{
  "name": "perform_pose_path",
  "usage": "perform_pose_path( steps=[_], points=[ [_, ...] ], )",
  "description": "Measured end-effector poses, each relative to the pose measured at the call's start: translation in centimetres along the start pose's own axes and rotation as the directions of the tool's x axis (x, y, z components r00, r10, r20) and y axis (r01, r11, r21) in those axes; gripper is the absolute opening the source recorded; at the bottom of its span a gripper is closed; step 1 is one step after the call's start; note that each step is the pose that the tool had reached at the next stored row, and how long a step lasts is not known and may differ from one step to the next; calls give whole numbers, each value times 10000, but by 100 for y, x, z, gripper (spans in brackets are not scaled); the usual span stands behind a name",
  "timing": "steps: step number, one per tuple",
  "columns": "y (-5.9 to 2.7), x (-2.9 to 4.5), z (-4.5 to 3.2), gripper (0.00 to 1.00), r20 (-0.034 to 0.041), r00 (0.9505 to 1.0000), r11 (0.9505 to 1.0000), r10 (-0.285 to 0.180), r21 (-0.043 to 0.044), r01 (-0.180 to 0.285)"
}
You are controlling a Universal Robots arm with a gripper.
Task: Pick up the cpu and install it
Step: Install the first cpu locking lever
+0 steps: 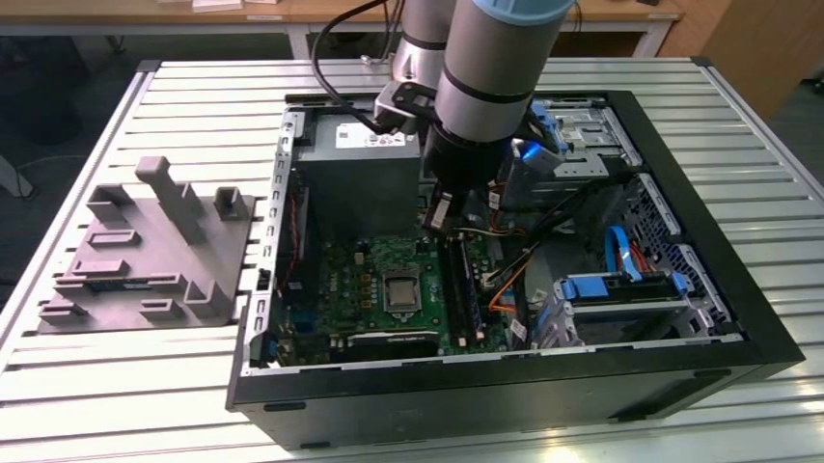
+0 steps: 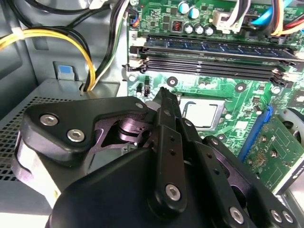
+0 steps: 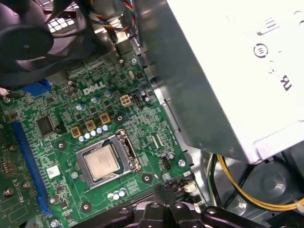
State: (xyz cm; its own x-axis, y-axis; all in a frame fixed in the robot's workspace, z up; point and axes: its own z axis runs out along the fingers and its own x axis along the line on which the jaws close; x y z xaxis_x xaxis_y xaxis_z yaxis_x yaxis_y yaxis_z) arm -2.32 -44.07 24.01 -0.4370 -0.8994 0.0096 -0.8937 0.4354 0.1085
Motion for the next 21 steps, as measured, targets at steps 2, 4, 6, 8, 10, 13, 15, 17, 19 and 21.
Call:
perform_pose_path(
  steps=[2, 4, 6, 8, 10, 13, 15, 17, 19, 21],
  points=[
    [9, -20, 2, 11, 0, 10000, 10000, 0, 0, 0],
    [16, -36, 5, 11, 1, 10000, 10000, 0, 0, 0],
    [23, -46, 11, 11, 4, 10000, 10000, 0, -2, 0],
    [35, -60, 18, 11, 4, 10000, 10000, 0, -2, 0],
    [52, -75, 26, 11, 4, 10000, 10000, -1, -2, 1],
    [94, -76, 40, 11, 4, 10000, 10000, -14, -2, 14],
    [113, -67, 43, 11, -7, 10000, 10000, -78, -1, 78],
    [117, -61, 46, 11, -18, 9998, 9998, -213, 0, 213],
    [116, -48, 45, 11, -28, 9995, 9995, -301, 0, 301],
    [109, -24, 45, 11, -34, 9994, 9994, -352, 1, 352]
  ],
)
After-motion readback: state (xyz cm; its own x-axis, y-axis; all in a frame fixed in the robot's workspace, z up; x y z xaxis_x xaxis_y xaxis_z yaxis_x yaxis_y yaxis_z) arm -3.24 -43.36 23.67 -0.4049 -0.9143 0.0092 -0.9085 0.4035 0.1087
